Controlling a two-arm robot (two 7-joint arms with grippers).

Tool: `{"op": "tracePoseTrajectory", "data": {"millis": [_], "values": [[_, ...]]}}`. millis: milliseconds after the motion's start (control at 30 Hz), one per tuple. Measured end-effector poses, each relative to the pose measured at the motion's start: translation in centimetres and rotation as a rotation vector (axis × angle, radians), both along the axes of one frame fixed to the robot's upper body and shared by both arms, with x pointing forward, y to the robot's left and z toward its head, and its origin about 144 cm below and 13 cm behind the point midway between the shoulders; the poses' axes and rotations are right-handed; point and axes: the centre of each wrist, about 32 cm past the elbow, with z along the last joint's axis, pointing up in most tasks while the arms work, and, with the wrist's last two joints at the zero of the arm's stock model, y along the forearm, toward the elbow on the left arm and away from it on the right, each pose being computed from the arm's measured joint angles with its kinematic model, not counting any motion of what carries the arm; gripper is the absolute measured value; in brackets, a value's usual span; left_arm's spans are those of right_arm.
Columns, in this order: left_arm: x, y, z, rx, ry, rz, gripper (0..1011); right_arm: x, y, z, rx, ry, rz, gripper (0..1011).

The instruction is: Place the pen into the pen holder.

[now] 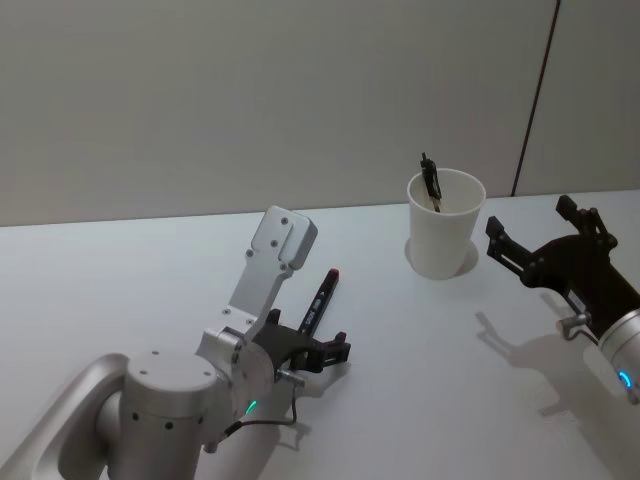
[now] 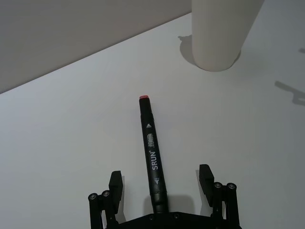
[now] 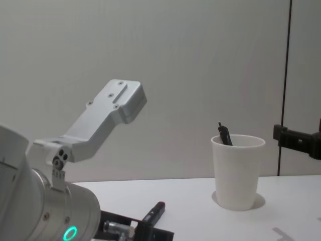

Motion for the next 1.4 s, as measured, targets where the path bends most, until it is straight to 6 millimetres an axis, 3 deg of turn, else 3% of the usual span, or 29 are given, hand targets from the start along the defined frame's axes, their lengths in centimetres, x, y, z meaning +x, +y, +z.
{"op": "tracePoseTrajectory", "data": {"millis": [700, 1033, 1400], "values": [[0.14, -0.48, -0.44, 0.0, 0.034, 0.011, 1000, 0.0, 0.0, 0.0, 0.0, 0.0, 0.0, 1002], [0.15, -0.57, -0.48, -0.003, 0.039, 0.01, 803, 0.0, 0.0, 0.0, 0.0, 0.0, 0.0, 1002], [0.15, -0.59, -0.5, -0.003, 0.042, 0.011, 725, 0.0, 0.0, 0.0, 0.0, 0.0, 0.0, 1002]]}}
